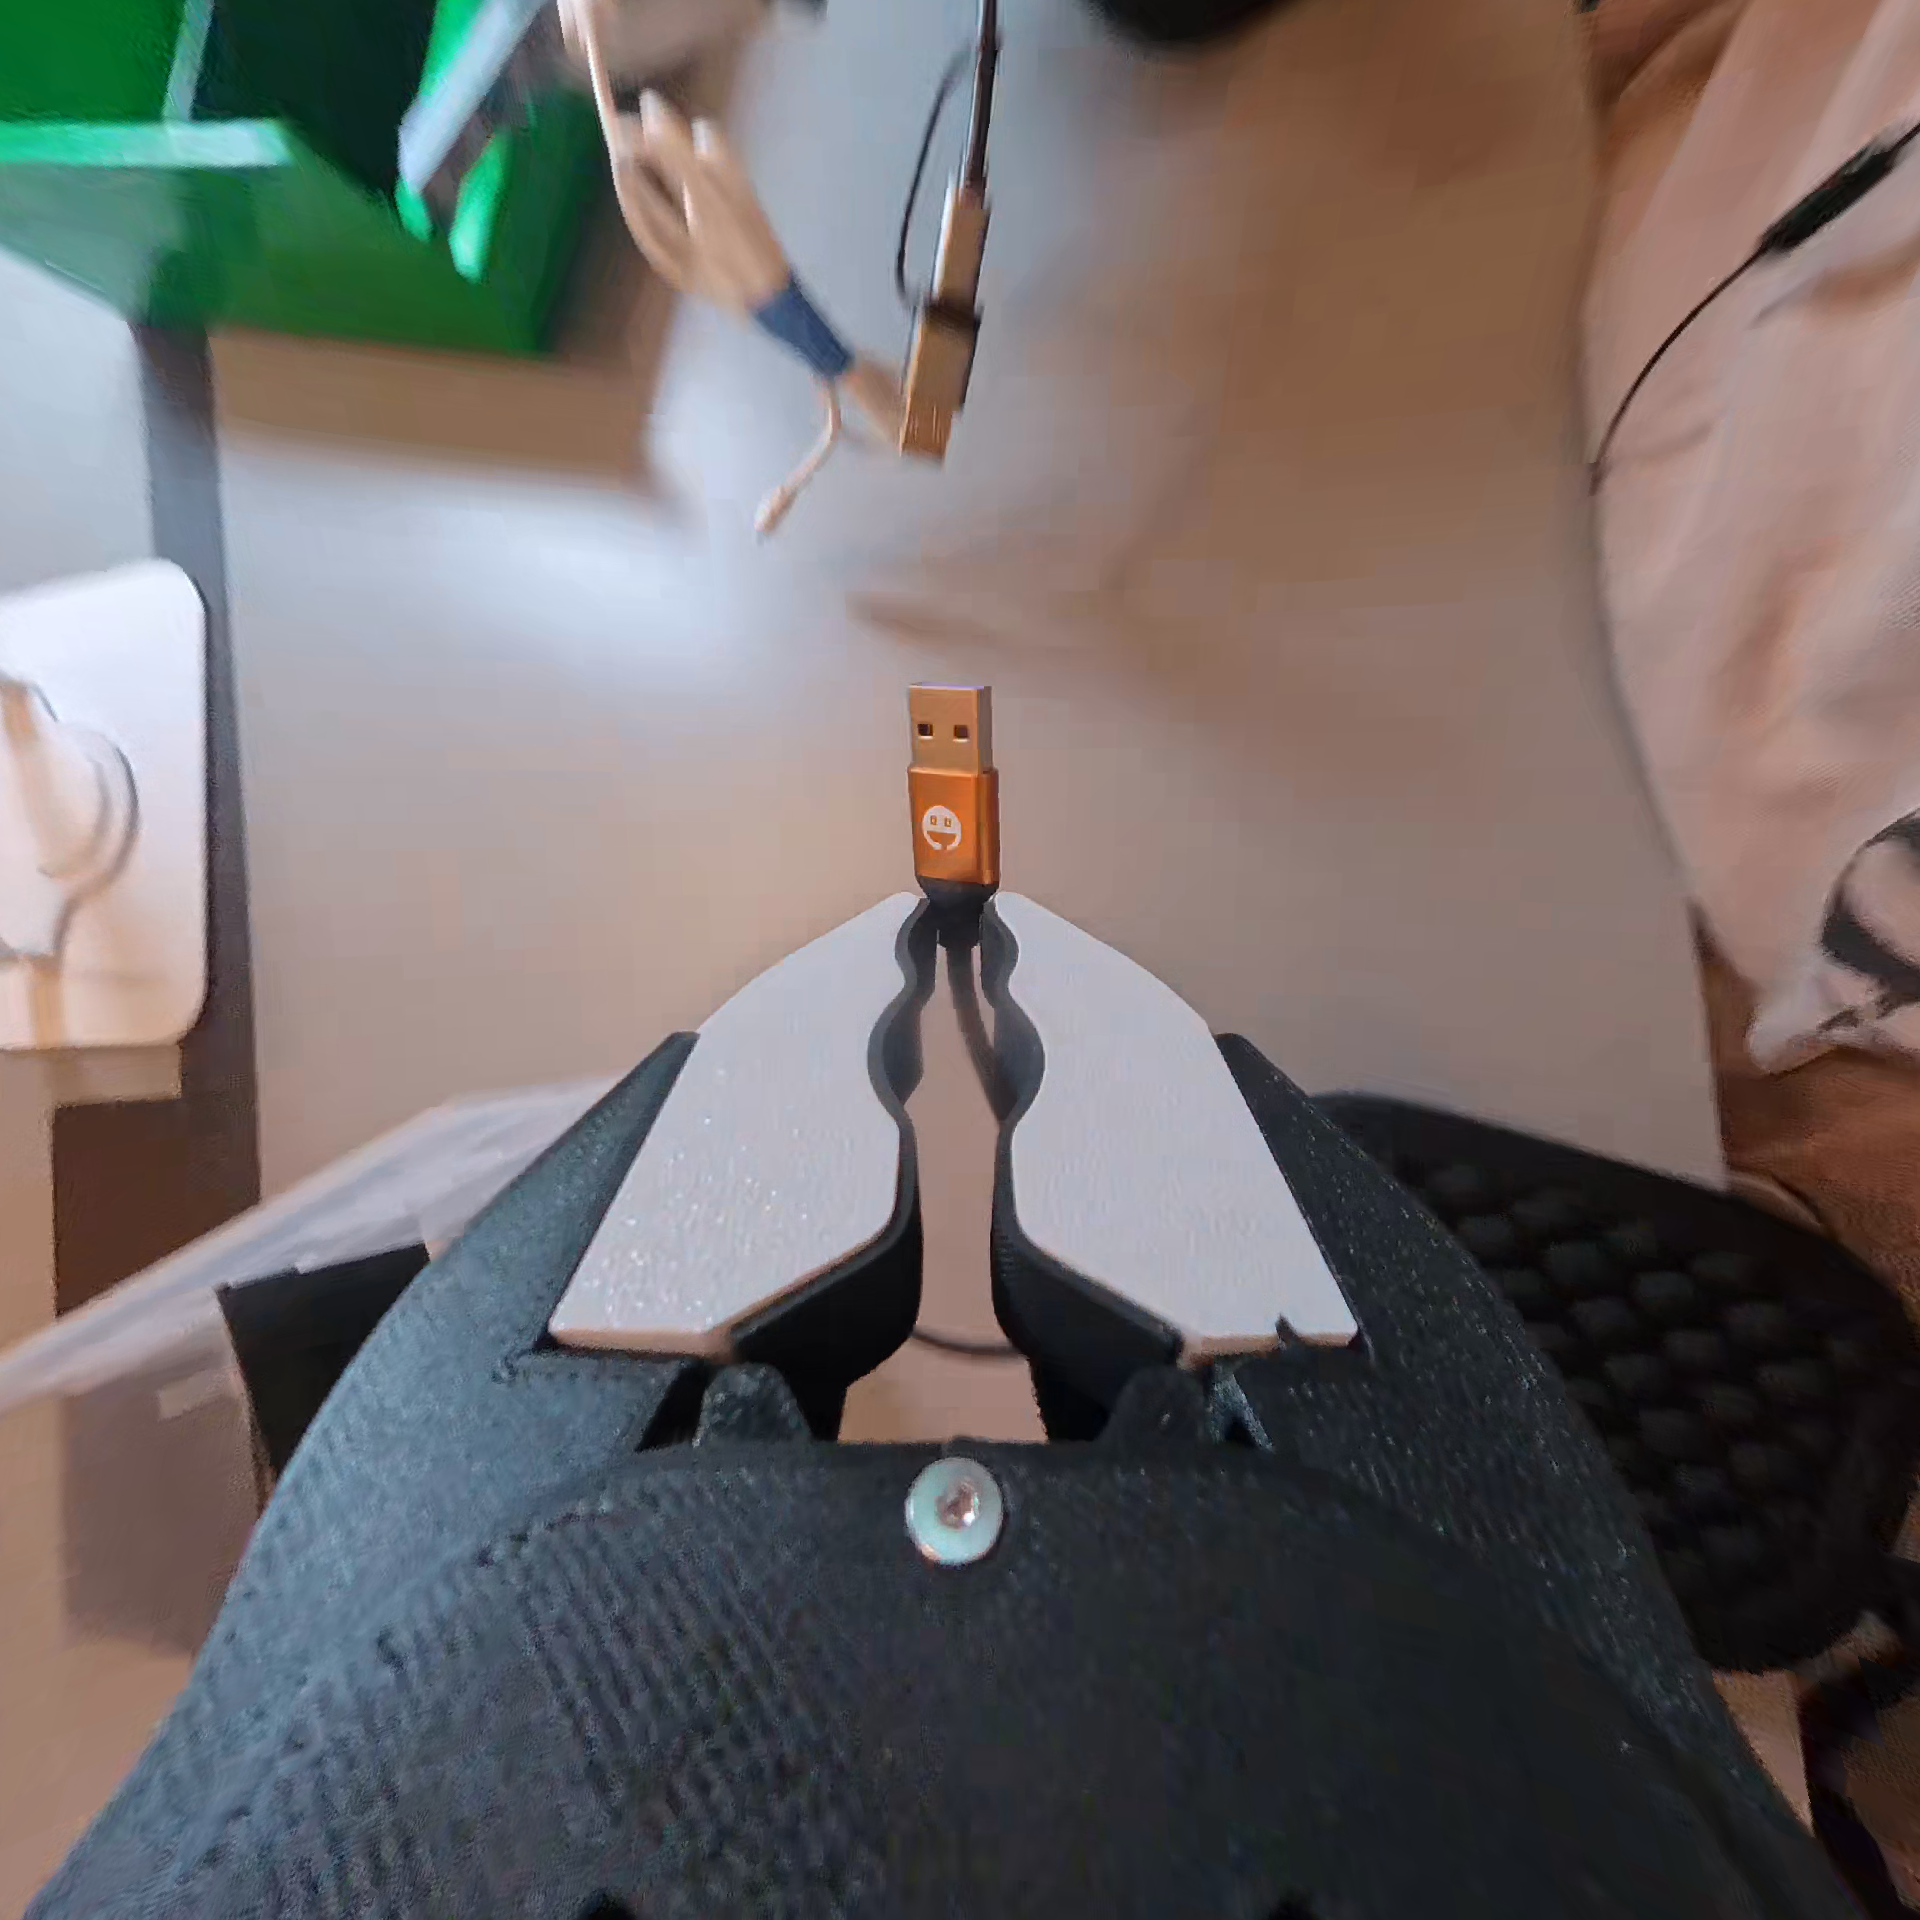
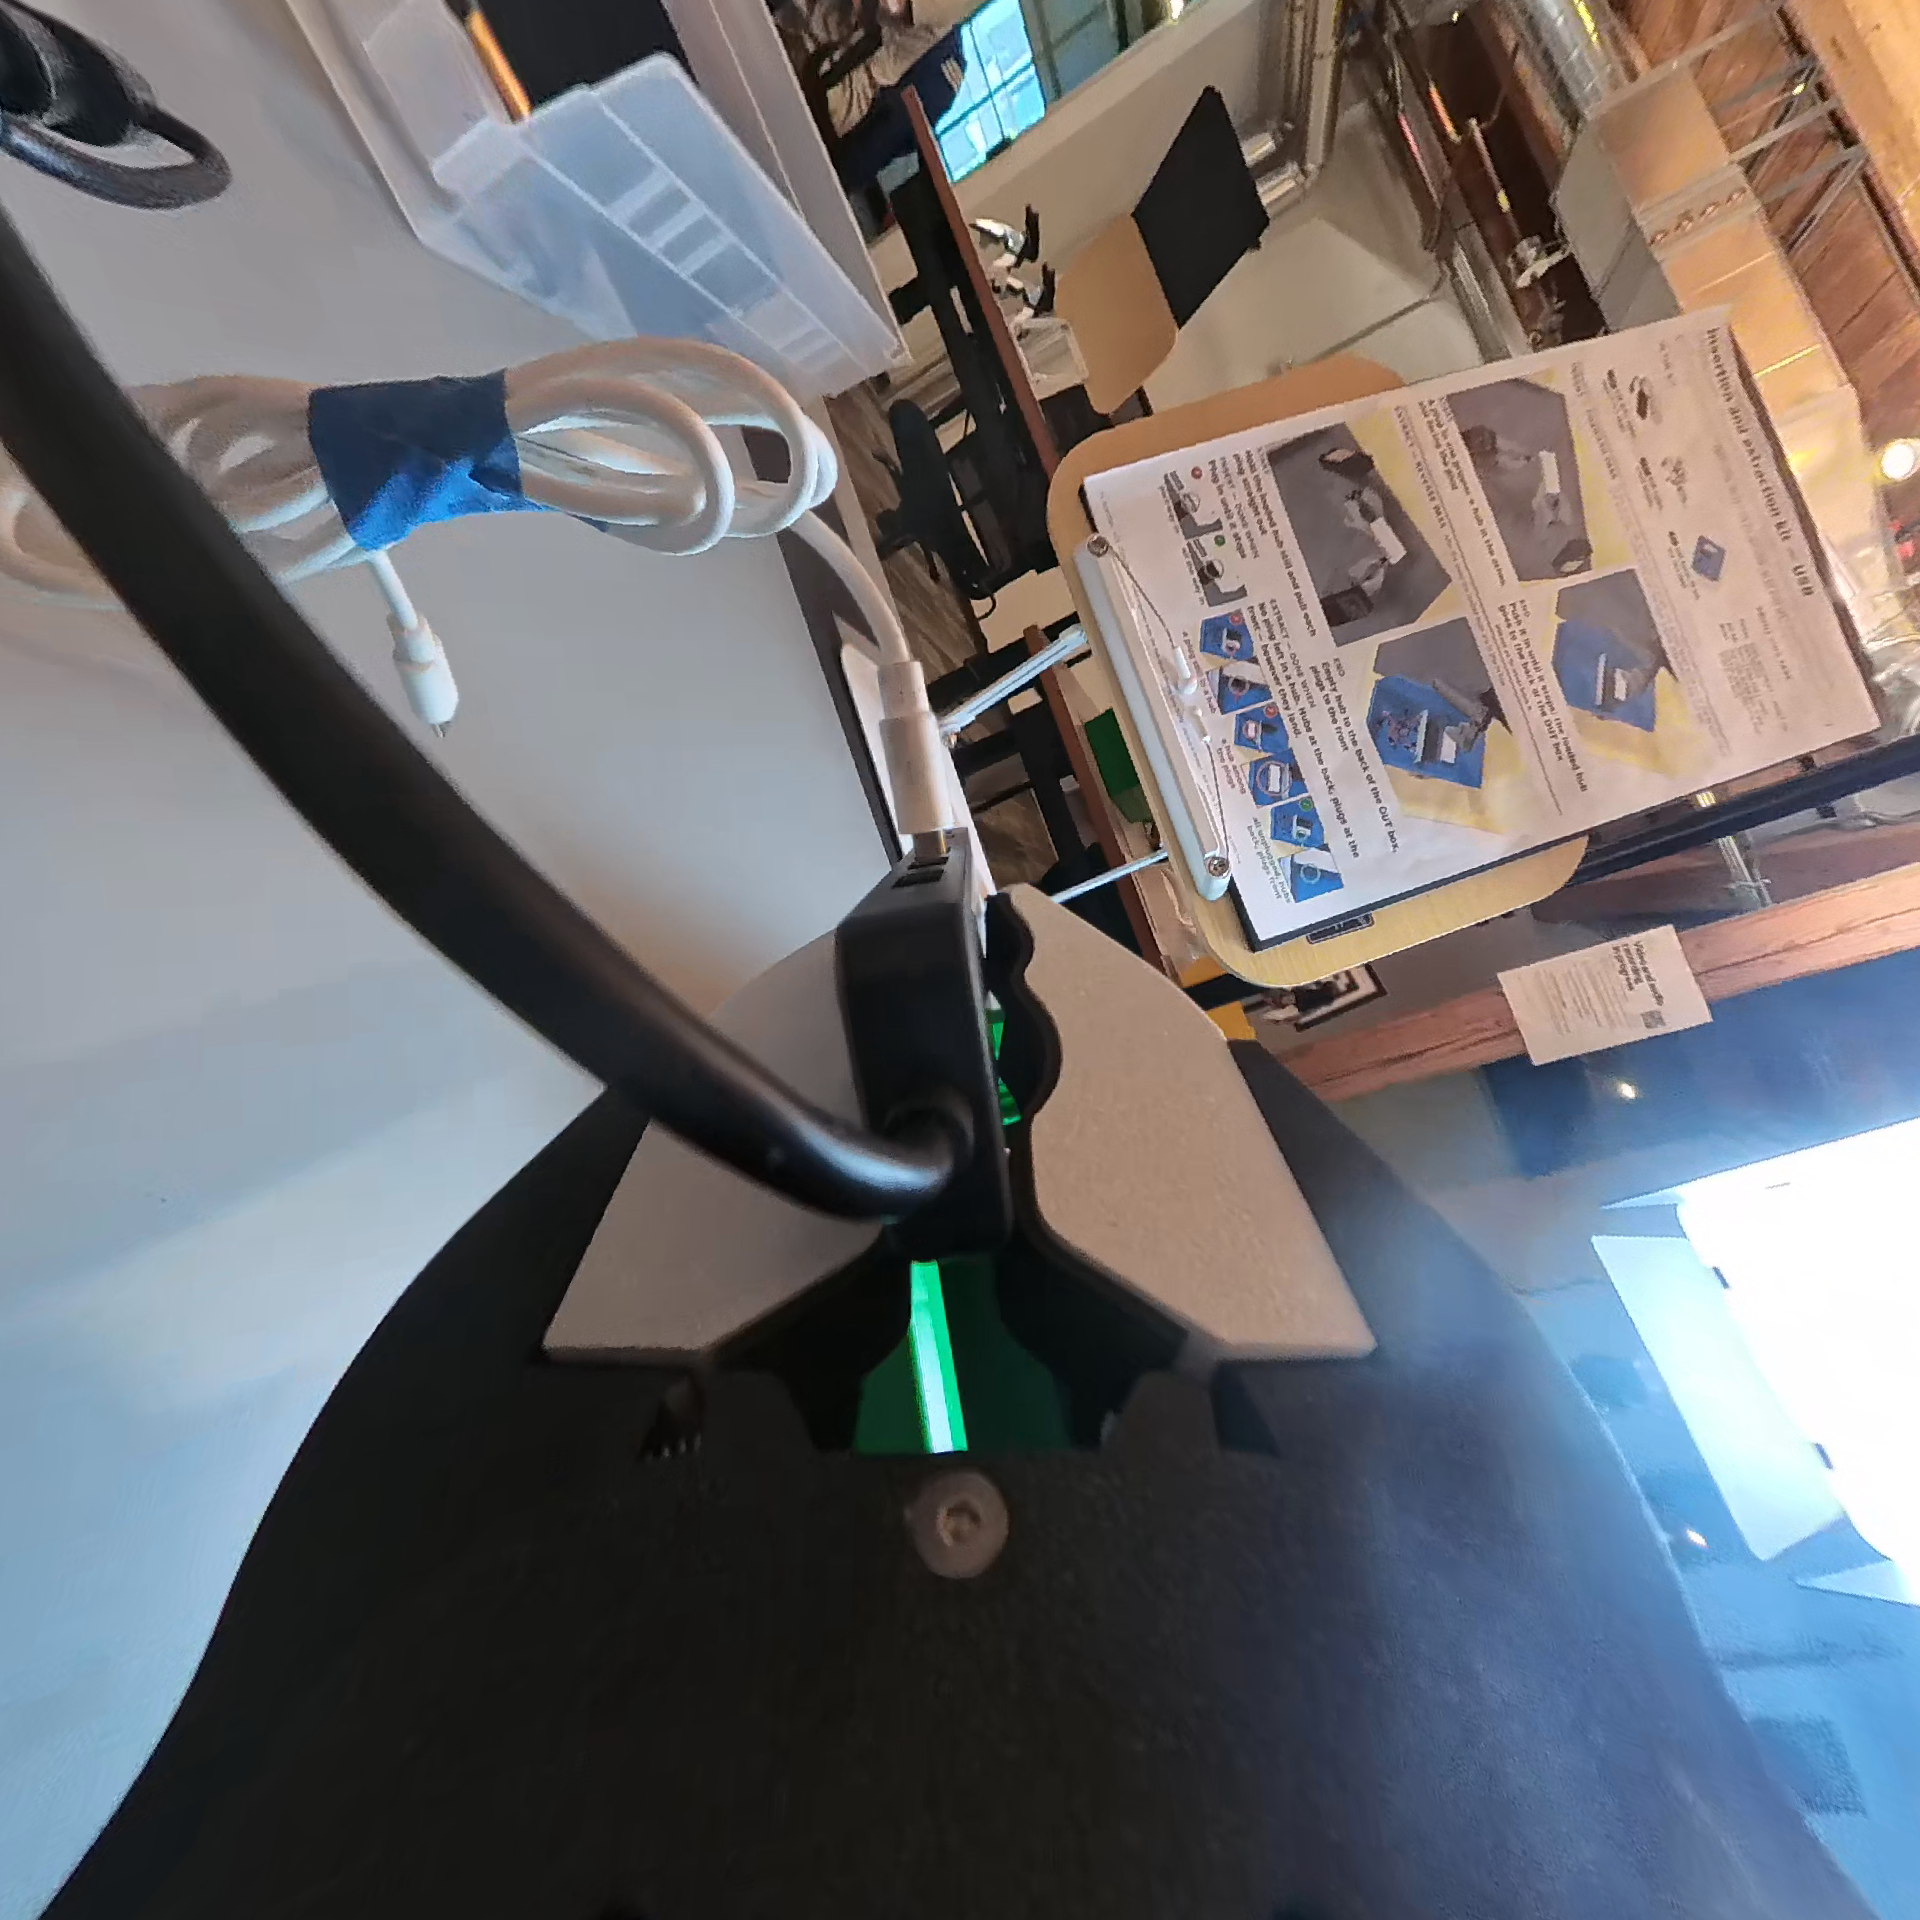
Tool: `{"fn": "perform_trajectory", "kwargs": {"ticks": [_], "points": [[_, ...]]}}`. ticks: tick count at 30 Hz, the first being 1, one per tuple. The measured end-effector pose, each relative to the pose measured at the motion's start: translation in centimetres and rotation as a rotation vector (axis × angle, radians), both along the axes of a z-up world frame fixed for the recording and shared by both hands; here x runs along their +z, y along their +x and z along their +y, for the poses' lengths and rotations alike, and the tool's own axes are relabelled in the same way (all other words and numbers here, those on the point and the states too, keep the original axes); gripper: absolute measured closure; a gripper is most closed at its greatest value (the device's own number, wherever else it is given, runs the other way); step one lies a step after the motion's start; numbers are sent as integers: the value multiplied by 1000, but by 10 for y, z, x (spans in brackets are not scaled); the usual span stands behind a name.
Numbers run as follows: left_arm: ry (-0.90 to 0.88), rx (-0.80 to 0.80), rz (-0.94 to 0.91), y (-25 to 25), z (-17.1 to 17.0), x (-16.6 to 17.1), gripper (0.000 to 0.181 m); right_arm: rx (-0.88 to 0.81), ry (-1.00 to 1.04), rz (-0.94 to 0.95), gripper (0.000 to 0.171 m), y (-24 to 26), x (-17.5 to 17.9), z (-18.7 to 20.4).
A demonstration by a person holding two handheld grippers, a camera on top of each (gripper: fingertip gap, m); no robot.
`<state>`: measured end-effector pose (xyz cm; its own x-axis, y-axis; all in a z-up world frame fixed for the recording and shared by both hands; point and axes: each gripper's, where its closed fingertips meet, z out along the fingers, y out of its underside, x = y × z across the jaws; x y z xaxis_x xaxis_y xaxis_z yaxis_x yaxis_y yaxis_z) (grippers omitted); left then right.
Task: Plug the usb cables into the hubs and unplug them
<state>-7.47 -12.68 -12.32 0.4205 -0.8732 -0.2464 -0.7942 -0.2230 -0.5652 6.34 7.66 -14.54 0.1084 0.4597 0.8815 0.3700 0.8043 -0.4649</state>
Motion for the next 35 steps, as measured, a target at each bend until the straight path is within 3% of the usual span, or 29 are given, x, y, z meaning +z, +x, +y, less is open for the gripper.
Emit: {"fn": "perform_trajectory", "kwargs": {"ticks": [1,6,10,13,19,23,28,35], "points": [[24,-13,-37,11,-2,13,173,12,-11,12,159,0,2,-2],[35,-101,-324,66,-21,77,173,59,-71,54,159,1,9,-7],[-67,-186,-525,86,-31,95,173,63,-66,54,159,3,11,-8],[-175,-144,-575,79,-14,70,173,63,-69,49,159,3,9,-7],[-321,23,-536,47,36,-24,174,56,-67,46,159,4,9,-5],[-231,77,-442,37,56,-32,174,52,-72,47,159,4,7,-2],[-94,180,-194,25,76,-27,174,55,-45,23,159,2,2,-4],[-194,169,-117,75,86,-78,174,67,122,-116,159,-9,-22,-21]]}}
